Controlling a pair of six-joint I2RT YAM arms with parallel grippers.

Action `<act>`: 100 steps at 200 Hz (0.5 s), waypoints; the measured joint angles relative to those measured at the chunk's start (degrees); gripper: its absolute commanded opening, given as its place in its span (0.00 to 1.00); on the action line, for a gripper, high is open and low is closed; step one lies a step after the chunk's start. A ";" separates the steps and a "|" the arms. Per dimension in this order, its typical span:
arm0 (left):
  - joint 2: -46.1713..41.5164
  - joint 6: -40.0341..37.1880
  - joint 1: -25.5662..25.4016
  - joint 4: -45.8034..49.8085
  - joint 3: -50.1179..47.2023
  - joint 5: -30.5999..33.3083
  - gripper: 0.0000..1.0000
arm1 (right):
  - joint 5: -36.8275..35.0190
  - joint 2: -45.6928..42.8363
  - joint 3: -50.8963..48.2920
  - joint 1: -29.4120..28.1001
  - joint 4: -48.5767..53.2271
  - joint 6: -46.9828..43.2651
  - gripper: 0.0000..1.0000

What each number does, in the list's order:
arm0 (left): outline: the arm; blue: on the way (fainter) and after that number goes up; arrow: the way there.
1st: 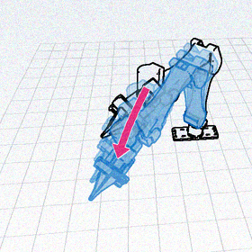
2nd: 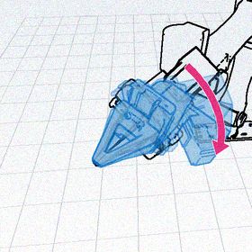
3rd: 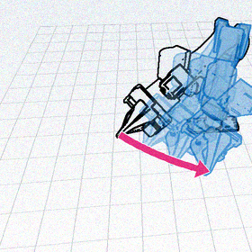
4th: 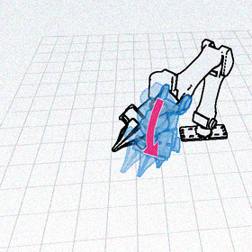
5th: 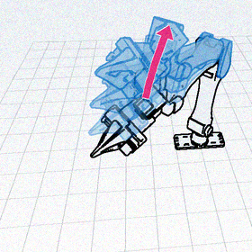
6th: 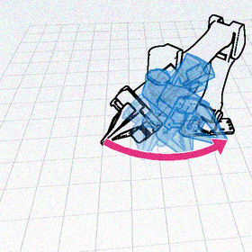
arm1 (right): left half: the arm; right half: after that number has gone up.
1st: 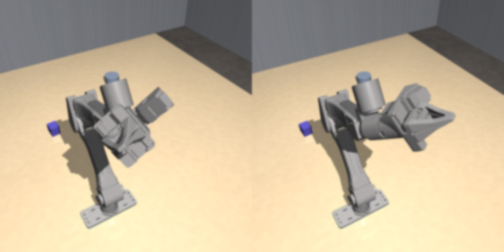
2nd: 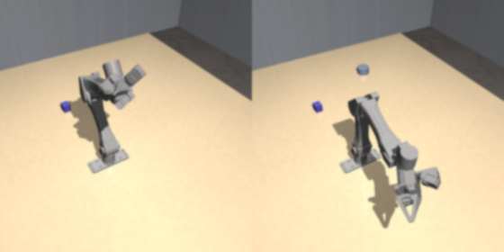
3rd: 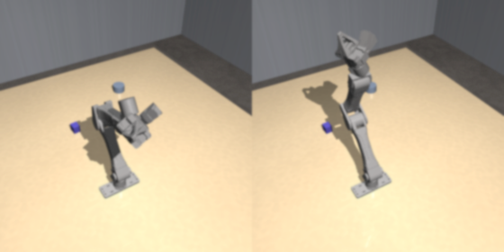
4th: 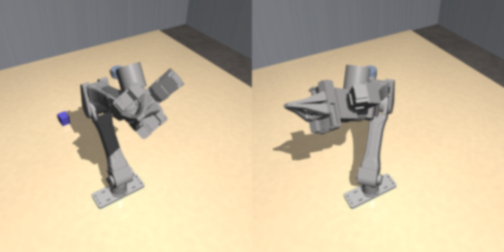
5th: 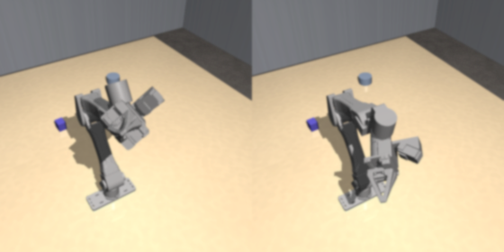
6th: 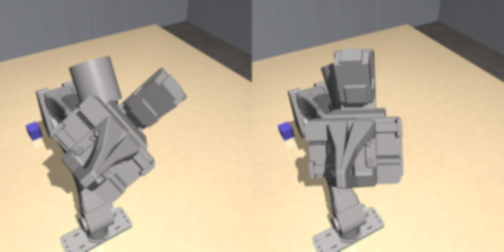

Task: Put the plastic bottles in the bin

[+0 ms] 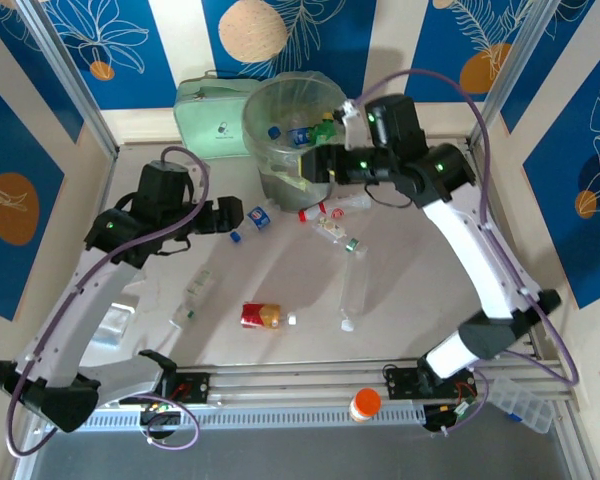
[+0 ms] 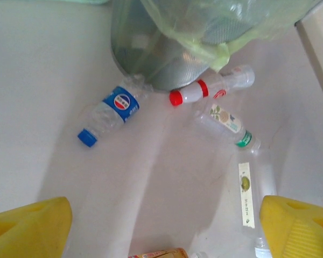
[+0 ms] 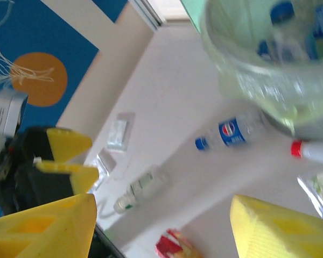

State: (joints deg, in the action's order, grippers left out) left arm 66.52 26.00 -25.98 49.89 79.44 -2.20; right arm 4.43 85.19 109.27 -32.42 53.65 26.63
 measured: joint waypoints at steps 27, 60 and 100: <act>4.24 -0.02 1.07 -1.92 -2.47 -1.57 0.90 | -0.09 -8.41 -11.19 0.48 0.63 1.51 0.67; 9.92 0.07 2.23 -6.45 -3.54 -1.99 0.90 | -0.15 -15.82 -17.84 1.40 3.76 3.85 0.67; 17.92 0.83 4.57 -12.26 -3.89 -2.36 0.90 | -0.22 -20.13 -19.30 1.90 8.31 5.40 0.69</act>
State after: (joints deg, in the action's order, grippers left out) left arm 84.44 26.83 -21.41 37.63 75.55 -4.56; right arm 4.21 65.06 89.97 -30.52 61.95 32.03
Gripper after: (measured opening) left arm 0.898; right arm 0.687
